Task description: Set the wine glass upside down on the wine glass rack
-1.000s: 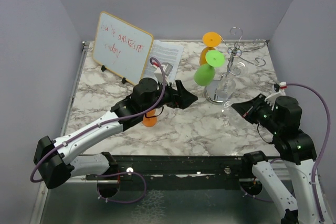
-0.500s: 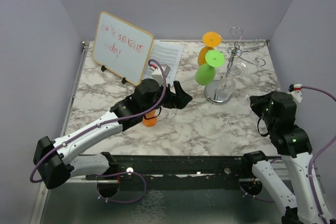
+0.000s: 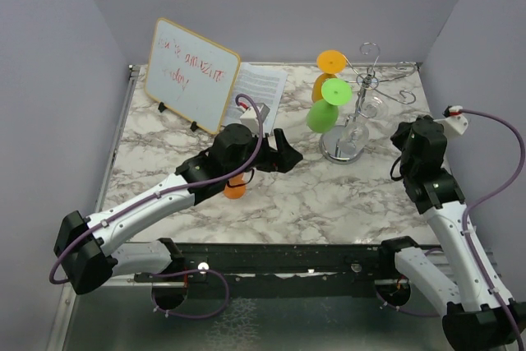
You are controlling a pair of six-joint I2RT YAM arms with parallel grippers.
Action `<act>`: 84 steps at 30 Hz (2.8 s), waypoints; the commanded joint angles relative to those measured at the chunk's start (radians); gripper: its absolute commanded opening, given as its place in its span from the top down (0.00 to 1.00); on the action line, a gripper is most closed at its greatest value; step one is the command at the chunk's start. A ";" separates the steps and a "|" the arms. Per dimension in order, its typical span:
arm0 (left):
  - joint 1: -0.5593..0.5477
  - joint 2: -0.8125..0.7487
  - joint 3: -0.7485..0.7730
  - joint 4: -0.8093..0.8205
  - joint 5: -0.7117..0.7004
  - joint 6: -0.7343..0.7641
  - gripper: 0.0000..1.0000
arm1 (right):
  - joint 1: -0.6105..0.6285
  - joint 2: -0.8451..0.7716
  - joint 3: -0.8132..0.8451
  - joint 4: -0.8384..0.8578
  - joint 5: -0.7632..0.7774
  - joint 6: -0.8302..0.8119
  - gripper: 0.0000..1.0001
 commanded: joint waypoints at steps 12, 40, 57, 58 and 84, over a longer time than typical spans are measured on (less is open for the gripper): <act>0.008 -0.010 -0.025 0.000 0.017 -0.008 0.16 | -0.255 0.047 -0.069 0.204 -0.204 -0.040 0.99; 0.027 0.010 0.075 -0.136 -0.046 0.059 0.15 | -0.412 0.547 0.372 0.560 -0.466 0.072 0.99; 0.038 0.032 0.062 -0.138 -0.029 0.051 0.15 | -0.421 0.649 0.493 0.591 -0.964 0.083 0.99; 0.039 0.032 0.061 -0.138 -0.029 0.049 0.15 | -0.421 0.647 0.493 0.585 -0.978 0.088 0.99; 0.052 0.020 0.040 -0.136 -0.022 0.034 0.15 | -0.421 0.517 0.476 0.354 -1.082 0.127 0.99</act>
